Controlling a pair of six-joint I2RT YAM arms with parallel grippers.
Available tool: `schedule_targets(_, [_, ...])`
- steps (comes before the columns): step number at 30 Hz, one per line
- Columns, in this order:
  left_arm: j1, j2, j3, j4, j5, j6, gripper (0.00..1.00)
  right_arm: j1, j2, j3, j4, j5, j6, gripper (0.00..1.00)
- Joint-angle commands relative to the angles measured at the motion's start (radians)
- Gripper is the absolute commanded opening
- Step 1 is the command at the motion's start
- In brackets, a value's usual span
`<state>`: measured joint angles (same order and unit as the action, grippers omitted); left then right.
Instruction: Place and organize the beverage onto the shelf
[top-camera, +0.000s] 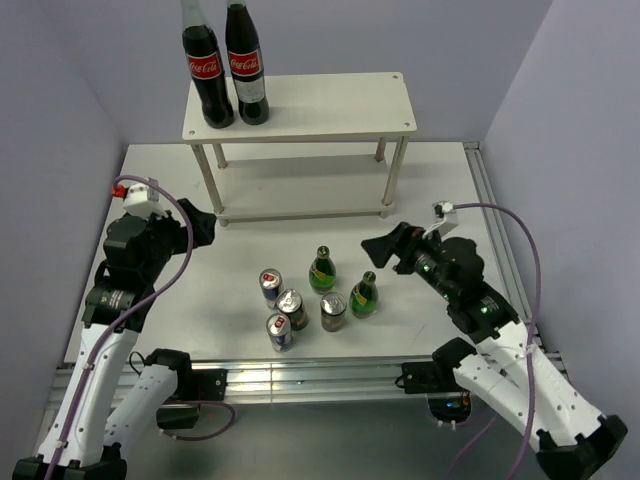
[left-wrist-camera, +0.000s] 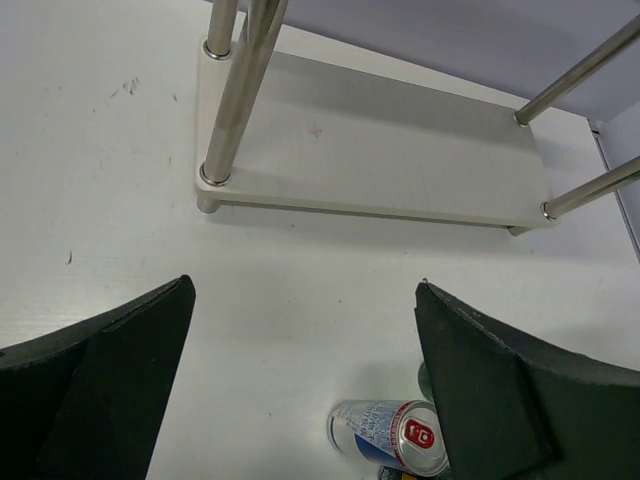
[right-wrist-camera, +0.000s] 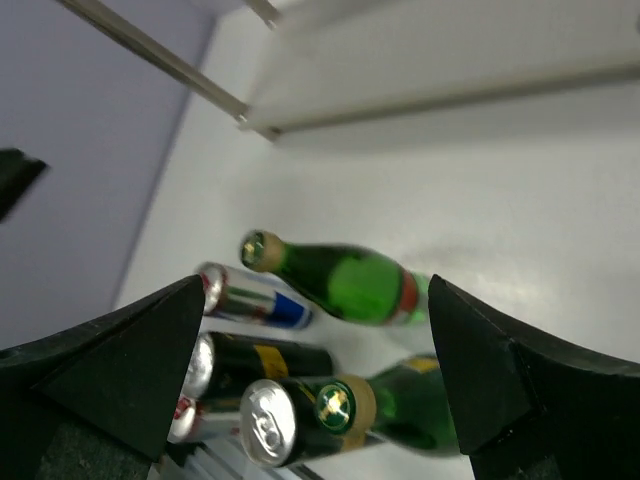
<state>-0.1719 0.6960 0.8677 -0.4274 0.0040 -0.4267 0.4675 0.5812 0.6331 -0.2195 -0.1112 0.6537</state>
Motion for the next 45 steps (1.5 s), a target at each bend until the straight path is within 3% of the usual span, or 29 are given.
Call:
schedule_targets(1, [-0.001, 0.022, 0.005, 0.016, -0.055, 0.023, 0.99, 0.194, -0.030, 0.045, -0.124, 0.420, -0.006, 1.00])
schedule_targets(5, [-0.001, 0.034, 0.007, 0.012, -0.082, 0.022, 0.99, 0.385, 0.040, 0.157, -0.364, 0.831, 0.136, 1.00])
schedule_targets(9, [-0.001, 0.014, 0.001, 0.022, -0.088, 0.025, 0.99, 0.609, 0.112, 0.174, -0.634, 1.060, 0.413, 1.00])
schedule_targets(14, [-0.001, 0.004, -0.001, 0.024, -0.087, 0.031, 0.99, 0.810, 0.189, 0.131, -0.756, 1.085, 0.637, 1.00])
schedule_targets(20, [-0.001, -0.013, -0.006, 0.035, -0.081, 0.032, 0.99, 0.941, 0.193, 0.057, -0.820, 1.081, 0.811, 1.00])
schedule_targets(25, [-0.001, -0.015, -0.007, 0.036, -0.072, 0.034, 0.99, 1.004, 0.192, -0.031, -0.730, 1.052, 0.798, 1.00])
schedule_targets(30, [-0.001, -0.029, -0.009, 0.041, -0.062, 0.037, 0.99, 1.016, 0.167, -0.157, -0.470, 1.048, 0.670, 1.00])
schedule_targets(35, [-0.001, -0.042, -0.012, 0.045, -0.058, 0.039, 0.99, 1.011, 0.201, -0.138, -0.420, 1.108, 0.632, 1.00])
schedule_targets(38, [-0.001, -0.047, -0.012, 0.044, -0.059, 0.037, 0.99, 1.002, 0.256, -0.144, -0.331, 1.093, 0.597, 1.00])
schedule_targets(45, [-0.001, -0.067, -0.016, 0.052, -0.056, 0.042, 0.99, 0.978, 0.477, -0.124, -0.296, 1.105, 0.647, 1.00])
